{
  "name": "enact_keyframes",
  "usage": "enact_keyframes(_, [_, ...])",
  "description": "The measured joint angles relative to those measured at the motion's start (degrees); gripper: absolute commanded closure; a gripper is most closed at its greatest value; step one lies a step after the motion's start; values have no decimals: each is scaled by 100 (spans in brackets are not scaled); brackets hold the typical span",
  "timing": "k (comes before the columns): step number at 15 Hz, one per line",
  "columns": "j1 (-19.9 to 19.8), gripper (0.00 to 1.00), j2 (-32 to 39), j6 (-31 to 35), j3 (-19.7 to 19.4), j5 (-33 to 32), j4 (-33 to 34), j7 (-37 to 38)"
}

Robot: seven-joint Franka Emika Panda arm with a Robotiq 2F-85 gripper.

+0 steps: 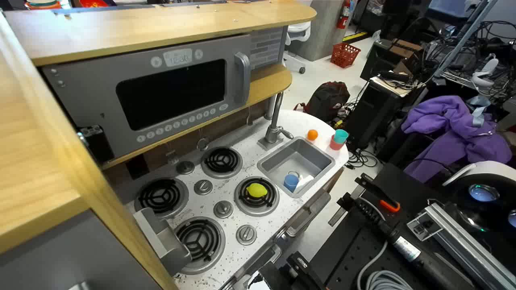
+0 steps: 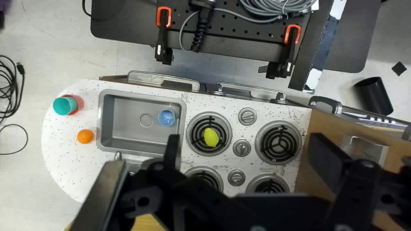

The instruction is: Put the blue cup in the sink

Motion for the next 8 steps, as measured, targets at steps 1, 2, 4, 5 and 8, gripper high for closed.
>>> enact_keyframes(1, [0,0,0,5,0,0,3,0])
enact_keyframes(2, [0,0,0,5,0,0,4,0])
enact_keyframes(4, [0,0,0,5,0,0,4,0])
enact_keyframes(5, [0,0,0,5,0,0,4,0])
enact_keyframes(8, [0,0,0,5,0,0,4,0])
